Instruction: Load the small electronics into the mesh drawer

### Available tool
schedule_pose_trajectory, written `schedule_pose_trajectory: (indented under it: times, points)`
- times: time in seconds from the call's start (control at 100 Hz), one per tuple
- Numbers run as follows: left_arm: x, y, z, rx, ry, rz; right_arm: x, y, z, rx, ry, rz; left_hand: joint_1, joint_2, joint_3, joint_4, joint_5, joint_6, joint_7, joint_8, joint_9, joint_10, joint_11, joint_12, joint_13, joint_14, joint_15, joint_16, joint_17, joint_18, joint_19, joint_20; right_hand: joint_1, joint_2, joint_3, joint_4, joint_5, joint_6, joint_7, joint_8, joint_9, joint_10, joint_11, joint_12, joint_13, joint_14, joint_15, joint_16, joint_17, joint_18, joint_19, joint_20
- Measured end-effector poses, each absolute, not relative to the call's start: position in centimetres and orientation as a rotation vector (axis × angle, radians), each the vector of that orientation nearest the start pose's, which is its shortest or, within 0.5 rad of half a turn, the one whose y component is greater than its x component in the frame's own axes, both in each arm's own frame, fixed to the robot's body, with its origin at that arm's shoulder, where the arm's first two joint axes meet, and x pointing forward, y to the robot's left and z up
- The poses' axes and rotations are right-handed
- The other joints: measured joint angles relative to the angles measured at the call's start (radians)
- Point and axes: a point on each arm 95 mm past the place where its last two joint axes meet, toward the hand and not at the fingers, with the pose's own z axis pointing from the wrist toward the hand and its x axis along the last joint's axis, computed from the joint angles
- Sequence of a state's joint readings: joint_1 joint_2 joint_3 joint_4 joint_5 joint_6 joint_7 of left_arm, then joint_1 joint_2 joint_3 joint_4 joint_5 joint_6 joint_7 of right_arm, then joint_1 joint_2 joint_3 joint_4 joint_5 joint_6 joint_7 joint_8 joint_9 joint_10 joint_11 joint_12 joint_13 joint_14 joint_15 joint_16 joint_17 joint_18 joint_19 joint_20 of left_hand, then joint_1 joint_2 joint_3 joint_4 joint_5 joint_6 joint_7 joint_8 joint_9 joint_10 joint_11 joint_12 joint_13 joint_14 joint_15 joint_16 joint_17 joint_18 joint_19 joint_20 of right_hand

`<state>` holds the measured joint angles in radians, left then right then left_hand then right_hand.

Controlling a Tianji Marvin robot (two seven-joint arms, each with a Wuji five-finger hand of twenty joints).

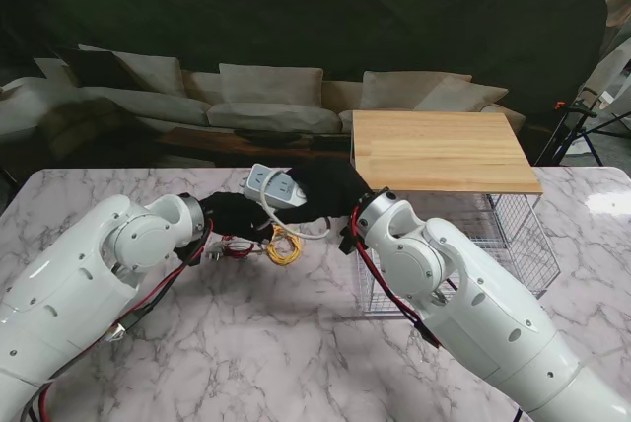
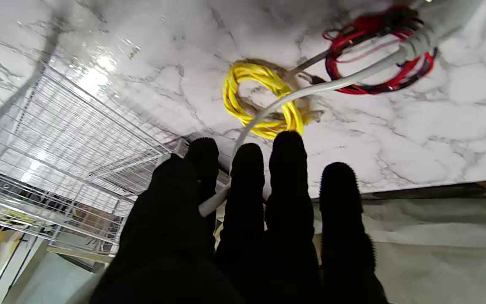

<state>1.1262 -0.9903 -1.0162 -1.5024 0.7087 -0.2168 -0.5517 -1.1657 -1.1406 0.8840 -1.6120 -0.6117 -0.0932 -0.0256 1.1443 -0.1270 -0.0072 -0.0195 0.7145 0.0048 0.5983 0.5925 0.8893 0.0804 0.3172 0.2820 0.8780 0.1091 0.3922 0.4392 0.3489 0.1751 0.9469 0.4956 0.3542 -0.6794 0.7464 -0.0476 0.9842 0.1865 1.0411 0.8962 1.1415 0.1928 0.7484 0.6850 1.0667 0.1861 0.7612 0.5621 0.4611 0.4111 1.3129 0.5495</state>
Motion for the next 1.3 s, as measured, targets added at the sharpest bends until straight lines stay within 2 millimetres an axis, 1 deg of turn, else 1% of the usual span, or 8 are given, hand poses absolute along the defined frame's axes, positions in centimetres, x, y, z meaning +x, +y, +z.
schedule_pose_trajectory:
  times: [0.08, 0.26, 0.38, 0.66, 0.86, 0.94, 1.13, 1.3]
  points:
    - [47.2, -2.1, -25.8, -1.176, 2.136, -1.399, 44.7, 13.0, -20.7, 1.057, 1.475, 2.078, 0.013, 0.0, 0.012, 0.0, 0.0, 0.005, 0.042, 0.07, 0.026, 0.014, 0.021, 0.045, 0.034, 0.0, 0.037, 0.041, 0.024, -0.021, 0.025, 0.013, 0.0, 0.0, 0.0, 0.0, 0.0, 0.0, 0.0, 0.0, 0.0, 0.0, 0.0, 0.0, 0.0, 0.0, 0.0, 0.0, 0.0, 0.0, 0.0, 0.0]
    - [45.6, -2.2, -25.6, -1.081, 2.242, -1.395, 45.1, 12.6, -20.2, 1.072, 1.391, 2.055, 0.034, 0.0, 0.0, 0.0, 0.0, 0.013, 0.057, 0.204, 0.051, 0.017, 0.035, 0.095, 0.049, 0.0, 0.049, 0.09, 0.043, -0.024, 0.035, 0.025, 0.0, 0.0, 0.0, 0.0, 0.0, 0.0, 0.0, 0.0, 0.0, 0.0, 0.0, 0.0, 0.0, 0.0, 0.0, 0.0, 0.0, 0.0, 0.0, 0.0]
    - [45.0, -2.2, -25.3, -1.042, 2.262, -1.368, 45.5, 12.4, -20.0, 1.065, 1.358, 2.039, 0.034, 0.0, 0.0, 0.0, 0.0, 0.013, 0.055, 0.227, 0.051, 0.018, 0.035, 0.096, 0.06, 0.0, 0.05, 0.092, 0.046, -0.035, 0.035, 0.026, 0.0, 0.0, 0.0, 0.0, 0.0, 0.0, 0.0, 0.0, 0.0, 0.0, 0.001, 0.0, 0.0, 0.0, 0.0, 0.0, 0.0, 0.0, -0.001, 0.0]
    - [45.0, -1.6, -25.4, -1.024, 2.328, -1.296, 46.6, 11.1, -19.8, 1.067, 1.278, 2.0, 0.034, 0.001, 0.0, 0.0, 0.0, 0.013, 0.053, 0.256, 0.051, 0.019, 0.035, 0.107, 0.06, 0.0, 0.051, 0.102, 0.046, -0.035, 0.035, 0.037, 0.0, 0.0, 0.0, 0.0, 0.0, 0.0, 0.0, 0.001, -0.001, 0.0, 0.004, 0.0, 0.0, 0.001, 0.0, 0.0, 0.0, 0.0, -0.001, 0.0]
    - [44.5, -1.0, -25.0, -1.009, 2.327, -1.302, 47.0, 10.4, -19.2, 1.054, 1.228, 1.979, 0.041, 0.003, -0.001, 0.0, -0.002, 0.013, 0.045, 0.29, 0.051, 0.022, 0.035, 0.111, 0.06, 0.0, 0.051, 0.106, 0.029, -0.035, 0.035, 0.039, 0.0, 0.0, 0.0, 0.0, 0.0, 0.0, 0.0, 0.008, -0.001, 0.0, 0.007, 0.0, 0.0, 0.001, 0.0, 0.0, -0.002, 0.0, -0.003, 0.0]
    - [43.4, -0.5, -24.3, -0.988, 2.295, -1.33, 47.2, 10.2, -19.1, 1.026, 1.23, 1.958, 0.048, 0.013, -0.003, 0.0, -0.016, 0.013, 0.041, 0.315, 0.049, 0.023, 0.035, 0.122, 0.032, 0.004, 0.051, 0.122, 0.016, -0.034, 0.035, 0.05, 0.0, 0.0, 0.0, 0.0, 0.0, 0.0, 0.0, 0.009, -0.001, 0.0, 0.008, 0.0, 0.0, 0.001, 0.0, 0.0, -0.002, 0.0, -0.003, 0.0]
    - [39.3, 0.1, -22.2, -0.835, 2.191, -1.423, 47.8, 10.3, -19.5, 0.963, 1.275, 1.891, 0.049, 0.014, -0.003, 0.0, -0.028, 0.014, 0.041, 0.351, 0.049, 0.037, 0.036, 0.147, 0.027, 0.009, 0.051, 0.152, 0.016, -0.031, 0.035, 0.064, 0.0, 0.0, 0.0, 0.0, 0.0, 0.0, 0.006, 0.01, -0.001, 0.0, 0.014, -0.001, -0.001, 0.001, 0.008, 0.0, -0.002, 0.0, -0.003, 0.0]
    - [37.2, 0.5, -20.4, -0.716, 2.103, -1.497, 48.6, 10.7, -20.6, 0.86, 1.365, 1.784, 0.049, 0.014, -0.004, 0.0, -0.028, 0.033, 0.041, 0.38, 0.049, 0.055, 0.06, 0.176, 0.027, 0.012, 0.079, 0.184, 0.034, -0.032, 0.035, 0.074, -0.001, 0.0, 0.0, 0.0, 0.0, -0.003, 0.013, 0.01, -0.001, 0.0, 0.023, -0.001, -0.001, 0.001, 0.019, 0.0, -0.002, 0.0, -0.003, 0.0]
